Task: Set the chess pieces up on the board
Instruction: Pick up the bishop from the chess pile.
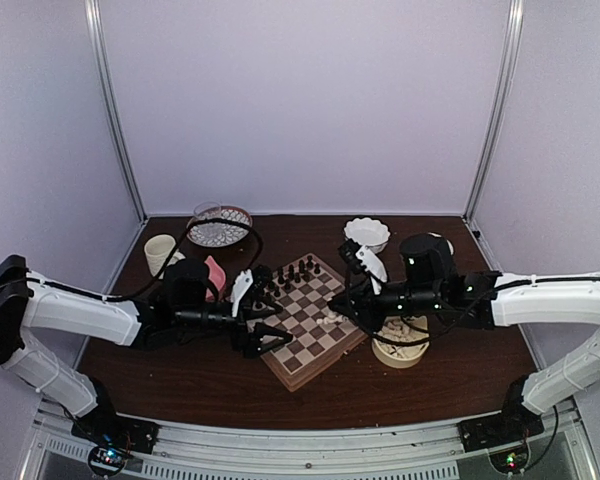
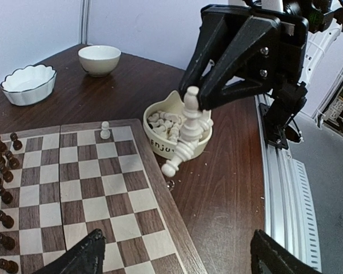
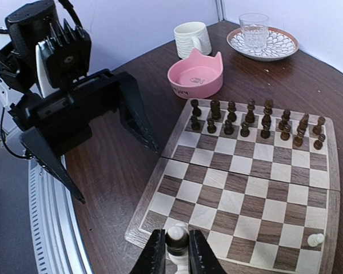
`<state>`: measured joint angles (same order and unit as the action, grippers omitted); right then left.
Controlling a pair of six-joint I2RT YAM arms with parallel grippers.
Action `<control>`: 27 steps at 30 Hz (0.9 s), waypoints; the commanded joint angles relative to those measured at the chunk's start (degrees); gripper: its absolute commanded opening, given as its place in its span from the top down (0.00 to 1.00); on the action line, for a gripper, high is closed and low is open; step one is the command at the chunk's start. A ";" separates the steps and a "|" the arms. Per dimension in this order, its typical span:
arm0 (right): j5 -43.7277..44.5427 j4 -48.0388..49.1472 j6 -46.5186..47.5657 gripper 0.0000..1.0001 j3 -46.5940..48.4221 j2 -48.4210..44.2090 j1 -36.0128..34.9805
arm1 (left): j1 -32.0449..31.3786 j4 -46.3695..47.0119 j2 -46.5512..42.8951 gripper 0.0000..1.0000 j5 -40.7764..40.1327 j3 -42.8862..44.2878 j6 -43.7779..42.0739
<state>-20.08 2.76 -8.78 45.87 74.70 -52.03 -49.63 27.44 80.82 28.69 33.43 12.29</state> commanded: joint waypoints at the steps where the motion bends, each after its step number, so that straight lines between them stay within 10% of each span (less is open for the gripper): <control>1: -6.78 7.91 -0.25 0.85 -0.95 2.26 -0.04 | -0.41 10.19 3.16 0.12 1.80 -0.14 -2.83; 27: -14.35 10.56 0.25 0.86 -1.18 2.66 -1.31 | -4.24 17.14 10.49 0.30 5.56 1.20 -6.31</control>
<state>-32.27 11.62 -9.10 44.62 77.80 -52.82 -53.32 40.71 90.37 32.34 33.43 7.35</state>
